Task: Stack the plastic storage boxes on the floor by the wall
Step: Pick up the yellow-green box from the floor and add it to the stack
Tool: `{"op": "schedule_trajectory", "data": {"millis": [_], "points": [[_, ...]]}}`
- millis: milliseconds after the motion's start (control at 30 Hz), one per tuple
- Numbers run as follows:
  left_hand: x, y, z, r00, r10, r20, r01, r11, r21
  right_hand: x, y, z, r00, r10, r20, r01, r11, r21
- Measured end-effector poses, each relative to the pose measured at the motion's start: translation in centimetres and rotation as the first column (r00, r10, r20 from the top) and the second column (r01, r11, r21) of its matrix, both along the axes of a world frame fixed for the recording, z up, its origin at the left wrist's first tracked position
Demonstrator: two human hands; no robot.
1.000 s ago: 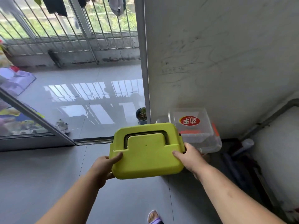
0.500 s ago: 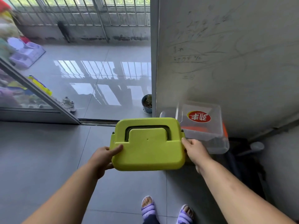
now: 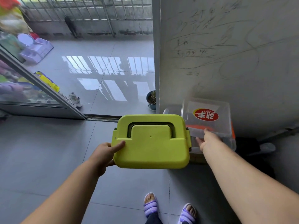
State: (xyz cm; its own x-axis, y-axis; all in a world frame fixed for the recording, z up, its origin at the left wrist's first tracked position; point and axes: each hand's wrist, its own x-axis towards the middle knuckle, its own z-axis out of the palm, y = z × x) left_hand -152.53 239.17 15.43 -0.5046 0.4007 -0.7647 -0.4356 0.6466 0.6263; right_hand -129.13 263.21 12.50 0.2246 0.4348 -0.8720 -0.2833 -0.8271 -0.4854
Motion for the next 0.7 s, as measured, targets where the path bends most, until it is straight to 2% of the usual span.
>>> {"op": "schedule_trajectory", "data": {"millis": [200, 400, 600, 700], "points": [[0.0, 0.0, 0.0, 1.0, -0.001, -0.002, 0.001, 1.0, -0.019, 0.6, 0.6, -0.4, 0.994, -0.028, -0.101, 0.028, 1.0, -0.008], [0.5, 0.9, 0.3, 1.0, -0.011, -0.013, 0.011, 1.0, -0.019, 1.6, 1.0, 0.4, 0.994, -0.053, -0.092, 0.061, 0.994, 0.09], [2.3, 2.8, 0.7, 0.999, -0.03, -0.024, 0.03, 1.0, 0.003, 4.3, 2.0, 3.2, 0.962, -0.113, -0.247, 0.172, 0.957, 0.232], [3.8, 4.8, 1.1, 0.997, -0.065, -0.04, 0.066, 0.998, 0.019, 5.7, 2.9, 5.2, 0.95, -0.09, -0.299, 0.181, 0.938, 0.295]]}}
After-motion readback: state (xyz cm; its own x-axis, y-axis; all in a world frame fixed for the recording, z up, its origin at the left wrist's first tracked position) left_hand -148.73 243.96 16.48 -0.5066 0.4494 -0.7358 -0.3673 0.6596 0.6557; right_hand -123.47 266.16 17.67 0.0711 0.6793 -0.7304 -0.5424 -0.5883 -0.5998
